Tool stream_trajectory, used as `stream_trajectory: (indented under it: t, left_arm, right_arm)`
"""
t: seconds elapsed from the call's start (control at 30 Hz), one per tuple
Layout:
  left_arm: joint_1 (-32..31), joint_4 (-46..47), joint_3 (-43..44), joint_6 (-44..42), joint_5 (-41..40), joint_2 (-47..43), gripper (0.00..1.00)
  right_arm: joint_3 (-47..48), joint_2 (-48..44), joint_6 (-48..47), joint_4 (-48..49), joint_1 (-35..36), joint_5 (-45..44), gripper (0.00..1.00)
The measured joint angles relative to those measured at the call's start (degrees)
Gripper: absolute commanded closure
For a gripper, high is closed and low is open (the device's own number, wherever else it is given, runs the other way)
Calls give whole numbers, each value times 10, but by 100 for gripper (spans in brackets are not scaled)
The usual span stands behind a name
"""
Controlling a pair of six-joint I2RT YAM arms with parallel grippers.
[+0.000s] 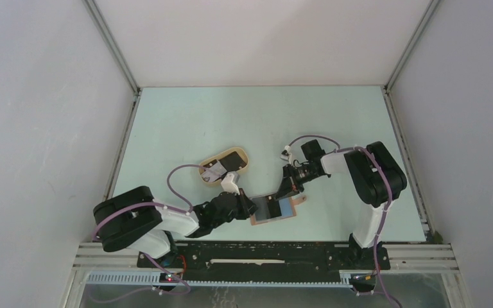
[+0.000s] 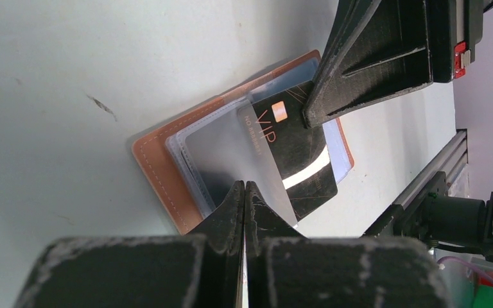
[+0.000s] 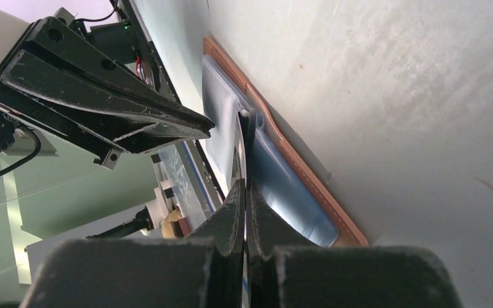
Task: Put the credit cards into the card holder
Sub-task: Insert the credit card into the card holder.
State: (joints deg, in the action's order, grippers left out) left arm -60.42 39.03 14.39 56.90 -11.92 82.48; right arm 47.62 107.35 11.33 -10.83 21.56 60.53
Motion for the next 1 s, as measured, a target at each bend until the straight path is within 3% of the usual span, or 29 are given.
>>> stream_trajectory:
  t: [0.53,1.0]
  left_arm:
    - [0,7,0,-14,27,0,94]
    - [0,26,-1,-35,50,-57,79]
  right_arm:
    - [16,22,12,3,7,7,86]
    - [40,22,-14,-34,28,-23,74]
